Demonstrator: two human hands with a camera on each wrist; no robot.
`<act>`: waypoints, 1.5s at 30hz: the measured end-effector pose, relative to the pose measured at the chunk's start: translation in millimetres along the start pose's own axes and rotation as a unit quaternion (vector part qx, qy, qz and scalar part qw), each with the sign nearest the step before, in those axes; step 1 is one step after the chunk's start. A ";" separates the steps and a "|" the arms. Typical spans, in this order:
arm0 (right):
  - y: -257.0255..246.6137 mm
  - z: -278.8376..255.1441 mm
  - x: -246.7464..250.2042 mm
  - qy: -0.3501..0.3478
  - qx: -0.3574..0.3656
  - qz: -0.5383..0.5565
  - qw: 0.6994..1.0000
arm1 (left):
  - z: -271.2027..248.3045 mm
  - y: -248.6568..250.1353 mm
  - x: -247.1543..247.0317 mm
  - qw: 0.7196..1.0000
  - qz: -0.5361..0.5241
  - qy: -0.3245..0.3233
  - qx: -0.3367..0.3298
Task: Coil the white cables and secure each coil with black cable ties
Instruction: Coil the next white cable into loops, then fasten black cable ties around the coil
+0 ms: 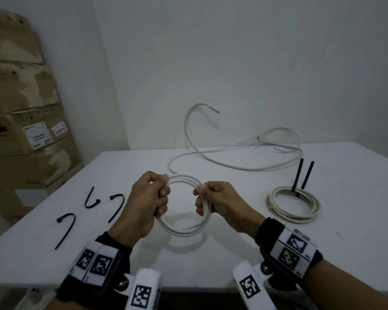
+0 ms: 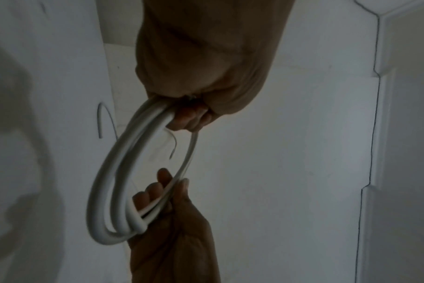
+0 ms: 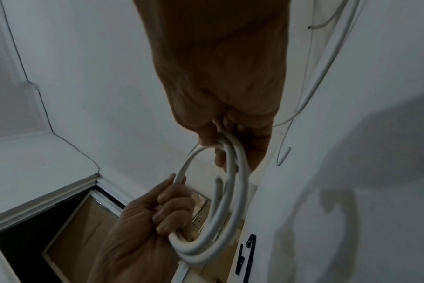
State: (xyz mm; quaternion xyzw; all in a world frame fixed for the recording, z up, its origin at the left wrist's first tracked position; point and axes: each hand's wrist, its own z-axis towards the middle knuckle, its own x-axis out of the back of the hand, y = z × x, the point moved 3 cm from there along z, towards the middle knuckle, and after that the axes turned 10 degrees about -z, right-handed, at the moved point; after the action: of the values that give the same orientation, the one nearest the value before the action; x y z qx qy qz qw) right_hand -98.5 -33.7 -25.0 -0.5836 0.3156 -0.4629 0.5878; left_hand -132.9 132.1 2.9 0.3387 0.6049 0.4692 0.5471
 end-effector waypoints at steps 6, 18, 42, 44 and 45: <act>-6.5 36.9 -33.1 -0.079 -0.038 -0.066 0.994 | 7.7 35.2 67.2 0.996 0.068 0.046 -0.043; -6.8 127.5 -178.4 -0.289 0.093 -0.609 0.733 | 4.1 84.0 160.7 0.981 0.160 0.096 -0.055; -38.3 -46.3 17.5 0.114 0.032 -0.088 0.989 | 23.4 18.9 -38.6 0.974 0.222 -0.052 0.014; -36.4 -58.1 45.6 0.159 0.022 -0.038 0.986 | 17.0 7.1 -71.9 0.967 0.237 -0.090 0.020; -36.4 -62.9 59.9 0.184 0.024 -0.031 0.982 | 13.0 1.8 -88.2 0.963 0.245 -0.111 0.023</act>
State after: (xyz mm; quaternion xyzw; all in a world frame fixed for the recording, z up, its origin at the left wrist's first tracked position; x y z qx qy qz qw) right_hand -140.0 -109.2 13.2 -0.4833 0.3887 -0.5885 0.5187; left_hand -105.2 53.9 35.4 0.5390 0.4492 0.5343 0.4714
